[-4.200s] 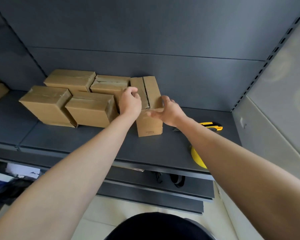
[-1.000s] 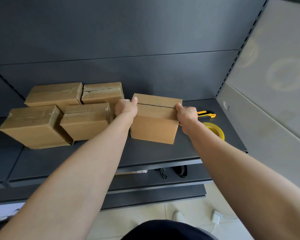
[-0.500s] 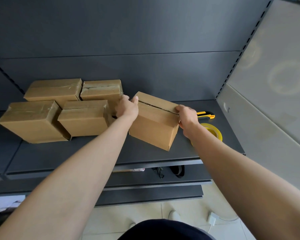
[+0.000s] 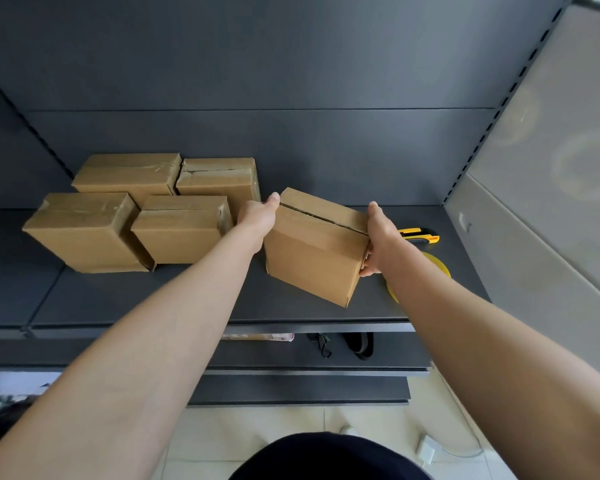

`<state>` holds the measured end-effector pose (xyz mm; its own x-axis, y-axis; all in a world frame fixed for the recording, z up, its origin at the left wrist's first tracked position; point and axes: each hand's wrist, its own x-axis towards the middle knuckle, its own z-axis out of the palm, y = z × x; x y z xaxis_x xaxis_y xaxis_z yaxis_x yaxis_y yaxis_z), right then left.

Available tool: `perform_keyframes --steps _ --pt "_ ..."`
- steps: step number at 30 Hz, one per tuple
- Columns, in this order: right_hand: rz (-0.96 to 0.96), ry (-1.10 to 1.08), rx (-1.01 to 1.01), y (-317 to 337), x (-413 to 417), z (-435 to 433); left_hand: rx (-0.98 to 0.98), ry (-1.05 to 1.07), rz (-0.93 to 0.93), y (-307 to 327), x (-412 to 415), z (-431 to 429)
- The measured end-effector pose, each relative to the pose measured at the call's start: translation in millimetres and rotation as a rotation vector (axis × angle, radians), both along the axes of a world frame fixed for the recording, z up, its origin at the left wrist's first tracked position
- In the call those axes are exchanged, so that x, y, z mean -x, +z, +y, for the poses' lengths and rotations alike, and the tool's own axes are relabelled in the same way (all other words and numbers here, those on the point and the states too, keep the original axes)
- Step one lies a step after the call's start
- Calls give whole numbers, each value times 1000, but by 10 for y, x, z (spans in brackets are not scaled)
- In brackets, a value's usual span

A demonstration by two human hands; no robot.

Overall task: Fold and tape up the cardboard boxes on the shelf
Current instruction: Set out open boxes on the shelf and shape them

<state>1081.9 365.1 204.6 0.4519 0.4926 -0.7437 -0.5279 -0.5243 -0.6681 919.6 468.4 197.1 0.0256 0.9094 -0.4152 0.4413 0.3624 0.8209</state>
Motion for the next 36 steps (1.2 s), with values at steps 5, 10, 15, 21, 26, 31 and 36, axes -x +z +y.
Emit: perform_keyframes --steps 5,10,15,21,26,31,36 --pt "-30 -37 -26 113 15 61 -65 24 -61 146 47 22" --pt "-24 -26 -77 223 32 66 -25 -2 -92 294 109 26" --pt "-60 35 -98 331 63 28 117 -23 -207 379 169 -22" --pt "-109 43 -189 289 39 -52 57 -135 -344 282 194 1" --pt "-73 -26 -321 235 18 -69 -8 -216 -330 230 211 -50" --pt "44 -70 -412 188 -53 -25 113 -80 -504 102 228 -33" --pt "-26 -55 -328 173 -3 19 278 -66 -535 29 228 81"
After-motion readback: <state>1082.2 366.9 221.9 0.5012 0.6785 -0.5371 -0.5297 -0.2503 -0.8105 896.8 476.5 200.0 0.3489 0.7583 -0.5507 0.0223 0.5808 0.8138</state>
